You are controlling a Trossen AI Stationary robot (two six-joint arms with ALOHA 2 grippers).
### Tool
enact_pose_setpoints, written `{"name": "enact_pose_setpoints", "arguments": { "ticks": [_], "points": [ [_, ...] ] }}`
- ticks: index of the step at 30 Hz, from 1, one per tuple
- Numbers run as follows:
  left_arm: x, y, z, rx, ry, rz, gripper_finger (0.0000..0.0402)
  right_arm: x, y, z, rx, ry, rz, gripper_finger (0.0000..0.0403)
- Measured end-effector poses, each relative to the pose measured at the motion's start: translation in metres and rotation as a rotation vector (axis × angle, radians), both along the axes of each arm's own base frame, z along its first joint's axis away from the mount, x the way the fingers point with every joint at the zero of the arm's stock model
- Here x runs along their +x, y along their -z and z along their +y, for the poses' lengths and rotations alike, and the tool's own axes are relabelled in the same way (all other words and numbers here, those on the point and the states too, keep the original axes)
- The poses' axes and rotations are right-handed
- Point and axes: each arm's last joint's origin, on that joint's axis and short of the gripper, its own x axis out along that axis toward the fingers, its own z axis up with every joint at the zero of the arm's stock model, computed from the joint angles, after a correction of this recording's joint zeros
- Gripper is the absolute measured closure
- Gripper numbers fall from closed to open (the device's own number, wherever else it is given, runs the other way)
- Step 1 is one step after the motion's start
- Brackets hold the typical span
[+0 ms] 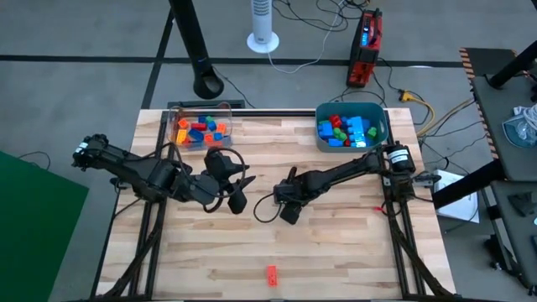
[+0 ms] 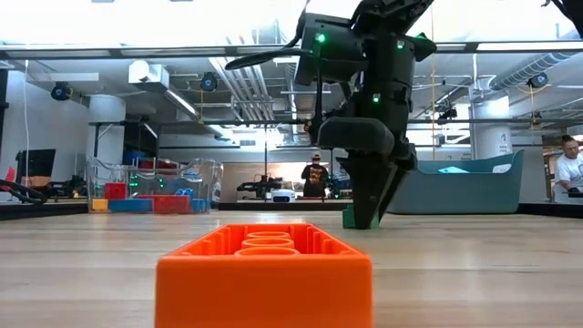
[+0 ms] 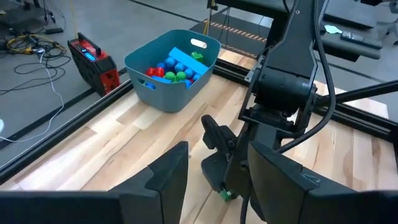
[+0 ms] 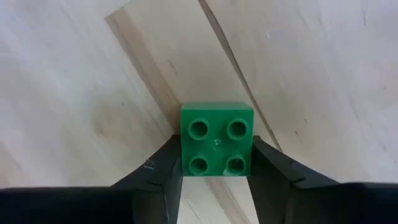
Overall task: Sort blocks by size
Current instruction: Put the small green game piece into the transparent bin
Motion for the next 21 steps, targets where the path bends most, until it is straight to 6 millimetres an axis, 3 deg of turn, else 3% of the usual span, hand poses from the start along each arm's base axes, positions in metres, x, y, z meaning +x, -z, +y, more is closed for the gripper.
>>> {"name": "enact_pose_setpoints", "arguments": {
  "ticks": [5, 9, 13, 16, 21],
  "points": [
    [0.000, 0.000, 0.000, 0.010, 0.004, 0.005, 0.0248, -0.004, -0.031, -0.002, 0.006, -0.009, -0.093, 0.0270],
    [0.001, -0.001, 0.000, 0.041, 0.022, 0.011, 0.0248, -0.011, -0.080, -0.001, 0.073, 0.002, -0.284, 0.0270],
    [0.004, -0.007, -0.003, 0.103, 0.069, -0.022, 0.0248, -0.022, -0.146, -0.001, 0.146, -0.035, -0.625, 0.0270],
    [0.004, -0.025, -0.012, 0.189, 0.196, -0.065, 0.0248, -0.037, -0.187, -0.001, 0.192, -0.098, -0.881, 0.0270],
    [-0.003, -0.064, -0.030, 0.395, 0.289, -0.102, 0.0248, -0.067, -0.223, -0.001, 0.281, -0.188, -1.214, 0.0270]
  ]
}}
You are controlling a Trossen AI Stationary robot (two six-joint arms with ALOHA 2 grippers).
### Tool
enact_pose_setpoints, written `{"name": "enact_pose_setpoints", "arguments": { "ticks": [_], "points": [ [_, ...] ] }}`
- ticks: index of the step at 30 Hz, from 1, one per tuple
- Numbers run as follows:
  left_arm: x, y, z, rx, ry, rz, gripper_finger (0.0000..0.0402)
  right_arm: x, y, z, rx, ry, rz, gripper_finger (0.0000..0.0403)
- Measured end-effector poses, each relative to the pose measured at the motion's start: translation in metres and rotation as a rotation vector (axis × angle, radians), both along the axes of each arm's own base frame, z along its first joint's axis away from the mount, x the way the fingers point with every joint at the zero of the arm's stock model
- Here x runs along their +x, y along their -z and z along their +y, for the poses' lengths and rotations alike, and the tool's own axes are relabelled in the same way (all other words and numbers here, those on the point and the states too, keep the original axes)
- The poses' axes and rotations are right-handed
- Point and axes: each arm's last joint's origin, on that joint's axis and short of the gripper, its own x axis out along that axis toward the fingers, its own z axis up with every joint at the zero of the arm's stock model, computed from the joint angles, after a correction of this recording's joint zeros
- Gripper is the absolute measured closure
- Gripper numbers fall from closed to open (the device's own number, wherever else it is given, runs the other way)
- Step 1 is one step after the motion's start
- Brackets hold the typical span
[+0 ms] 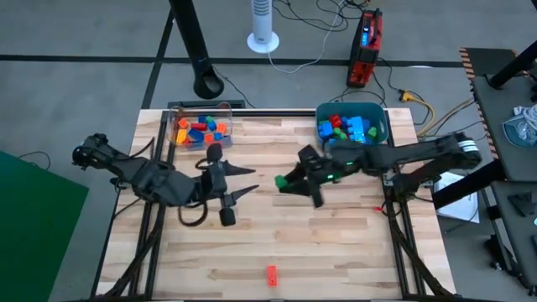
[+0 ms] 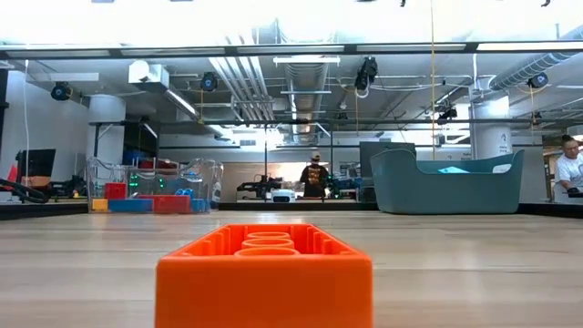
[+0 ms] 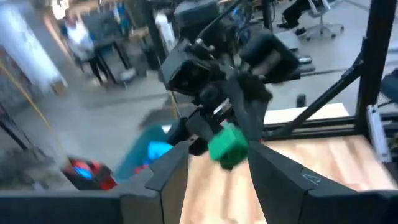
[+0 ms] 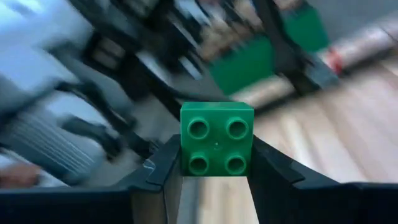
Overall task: Sort blocks by size
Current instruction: Put the small green game piece into the transparent bin
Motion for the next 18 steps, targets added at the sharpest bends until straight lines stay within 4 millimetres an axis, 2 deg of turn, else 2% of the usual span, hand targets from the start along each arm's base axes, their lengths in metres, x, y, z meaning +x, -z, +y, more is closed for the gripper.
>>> {"name": "enact_pose_setpoints", "arguments": {
  "ticks": [5, 13, 18],
  "points": [
    [0.014, -0.020, -0.014, 0.187, 0.042, 0.029, 0.0236, -0.011, -0.010, -0.001, 0.111, -0.014, -0.227, 0.0270],
    [0.040, -0.037, -0.024, 0.326, -0.092, 0.183, 0.0158, -0.006, -0.010, 0.000, 0.169, -0.021, -0.277, 0.0270],
    [0.052, -0.037, -0.027, 0.378, -0.109, 0.265, 0.0122, -0.006, -0.019, 0.000, 0.171, -0.022, -0.307, 0.0270]
  ]
}}
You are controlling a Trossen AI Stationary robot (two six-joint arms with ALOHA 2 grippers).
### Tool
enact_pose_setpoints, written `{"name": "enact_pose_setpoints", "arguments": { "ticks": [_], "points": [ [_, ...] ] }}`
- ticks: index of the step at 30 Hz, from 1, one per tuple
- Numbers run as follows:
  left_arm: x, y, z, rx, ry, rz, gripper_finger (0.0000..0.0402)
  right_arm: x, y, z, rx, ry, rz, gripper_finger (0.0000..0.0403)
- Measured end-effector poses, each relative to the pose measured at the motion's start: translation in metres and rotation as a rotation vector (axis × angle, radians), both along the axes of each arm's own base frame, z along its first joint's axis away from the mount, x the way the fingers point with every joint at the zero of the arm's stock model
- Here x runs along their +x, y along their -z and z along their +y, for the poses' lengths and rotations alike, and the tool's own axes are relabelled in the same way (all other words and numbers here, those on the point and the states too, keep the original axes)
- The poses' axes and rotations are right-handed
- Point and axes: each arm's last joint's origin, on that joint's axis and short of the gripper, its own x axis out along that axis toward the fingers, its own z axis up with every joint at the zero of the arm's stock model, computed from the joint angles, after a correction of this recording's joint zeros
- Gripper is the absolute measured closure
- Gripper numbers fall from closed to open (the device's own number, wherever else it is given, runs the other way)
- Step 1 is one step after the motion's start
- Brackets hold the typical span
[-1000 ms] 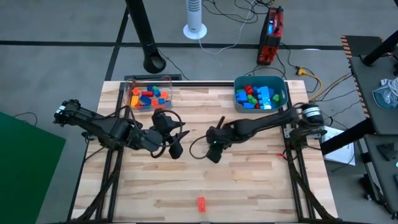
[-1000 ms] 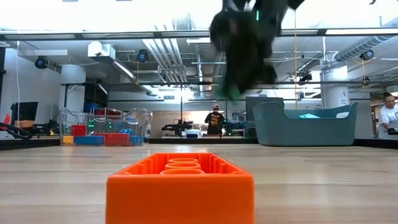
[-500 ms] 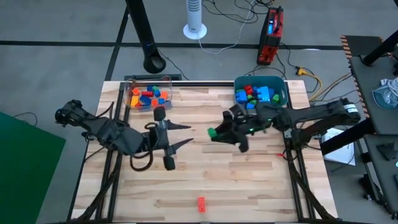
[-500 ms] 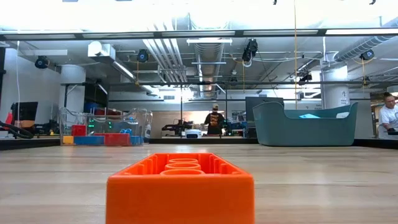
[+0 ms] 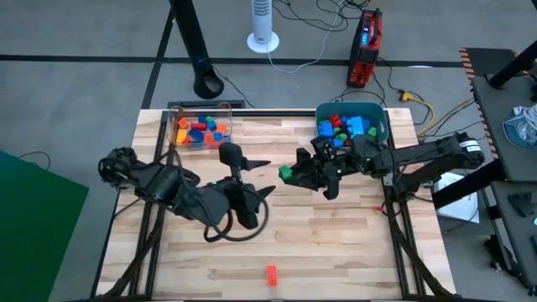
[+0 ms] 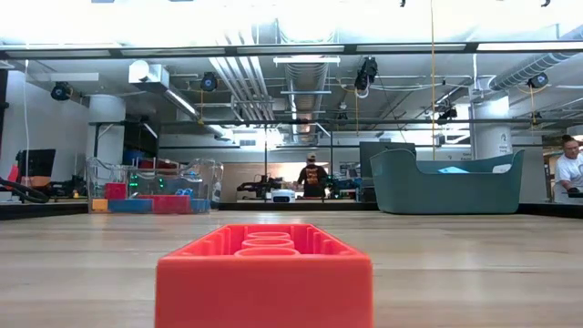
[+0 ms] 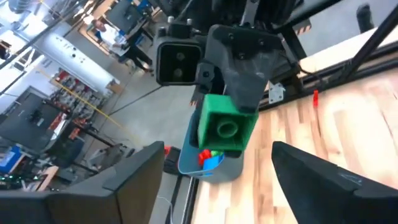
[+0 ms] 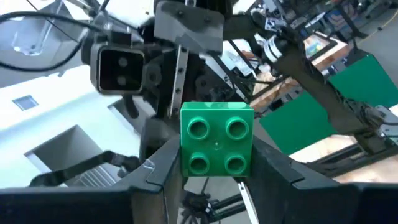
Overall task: Sort blocks by size
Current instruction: Put the small green game piece into the transparent bin
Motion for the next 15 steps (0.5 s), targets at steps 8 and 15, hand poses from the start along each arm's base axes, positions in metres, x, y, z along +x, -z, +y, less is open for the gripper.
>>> {"name": "enact_pose_setpoints", "arguments": {
  "ticks": [8, 15],
  "points": [
    [0.025, 0.010, 0.002, 0.061, -0.041, 0.040, 0.0107, 0.000, -0.016, 0.000, 0.068, -0.024, -0.024, 0.0270],
    [0.036, 0.015, 0.004, 0.065, -0.068, 0.036, 0.0106, 0.000, -0.015, 0.000, 0.053, -0.020, -0.014, 0.0270]
  ]
}}
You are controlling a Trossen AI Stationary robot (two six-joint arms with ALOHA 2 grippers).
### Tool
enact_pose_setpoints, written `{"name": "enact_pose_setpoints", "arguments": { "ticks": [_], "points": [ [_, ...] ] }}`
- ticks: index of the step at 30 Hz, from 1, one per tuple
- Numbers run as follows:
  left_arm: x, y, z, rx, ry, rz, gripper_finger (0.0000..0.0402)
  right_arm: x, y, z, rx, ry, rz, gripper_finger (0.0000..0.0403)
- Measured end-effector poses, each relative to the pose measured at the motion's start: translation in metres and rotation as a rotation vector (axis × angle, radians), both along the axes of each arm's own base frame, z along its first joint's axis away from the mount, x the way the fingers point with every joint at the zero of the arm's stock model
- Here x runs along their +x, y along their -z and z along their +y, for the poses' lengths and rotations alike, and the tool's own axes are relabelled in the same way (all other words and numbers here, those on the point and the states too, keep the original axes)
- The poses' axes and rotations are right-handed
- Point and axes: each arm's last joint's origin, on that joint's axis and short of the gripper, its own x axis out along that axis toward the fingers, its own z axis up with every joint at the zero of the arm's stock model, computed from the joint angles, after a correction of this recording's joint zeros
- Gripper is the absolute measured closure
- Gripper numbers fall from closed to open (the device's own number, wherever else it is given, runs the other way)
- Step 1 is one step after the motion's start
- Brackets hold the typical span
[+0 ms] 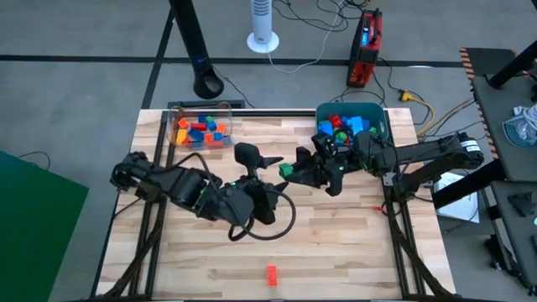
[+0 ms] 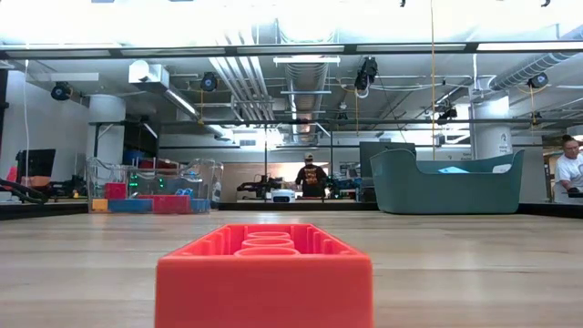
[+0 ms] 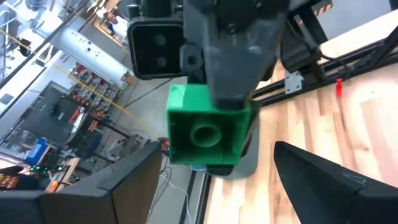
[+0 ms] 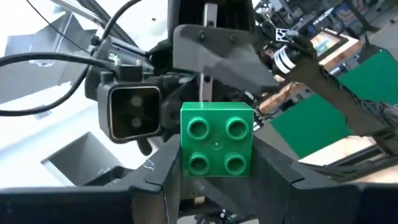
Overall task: Sort blocks by size
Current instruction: Put the small green game piece into the transparent bin
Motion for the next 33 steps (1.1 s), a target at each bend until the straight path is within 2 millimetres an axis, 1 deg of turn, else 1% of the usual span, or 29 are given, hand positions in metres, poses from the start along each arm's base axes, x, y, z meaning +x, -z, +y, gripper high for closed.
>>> {"name": "enact_pose_setpoints", "arguments": {
  "ticks": [7, 16, 23, 29, 31, 33],
  "points": [
    [0.002, -0.005, -0.001, -0.017, 0.003, -0.051, 0.0109, 0.010, 0.011, 0.001, -0.004, 0.000, 0.042, 0.0270],
    [0.002, -0.003, 0.001, 0.001, 0.004, -0.027, 0.0141, 0.013, 0.013, 0.002, 0.000, -0.017, 0.040, 0.0270],
    [0.003, -0.003, 0.001, 0.001, 0.008, -0.018, 0.0192, 0.012, 0.012, 0.002, 0.000, -0.019, 0.037, 0.0270],
    [0.002, -0.002, 0.002, 0.002, 0.014, -0.008, 0.0258, 0.013, 0.012, 0.001, 0.002, -0.009, 0.036, 0.0269],
    [0.003, -0.001, 0.003, 0.005, 0.010, -0.004, 0.0274, 0.013, 0.012, -0.001, 0.004, -0.001, 0.037, 0.0255],
    [0.003, -0.001, 0.005, 0.005, -0.002, -0.001, 0.0275, 0.013, 0.013, -0.002, 0.005, 0.010, 0.042, 0.0233]
  ]
}}
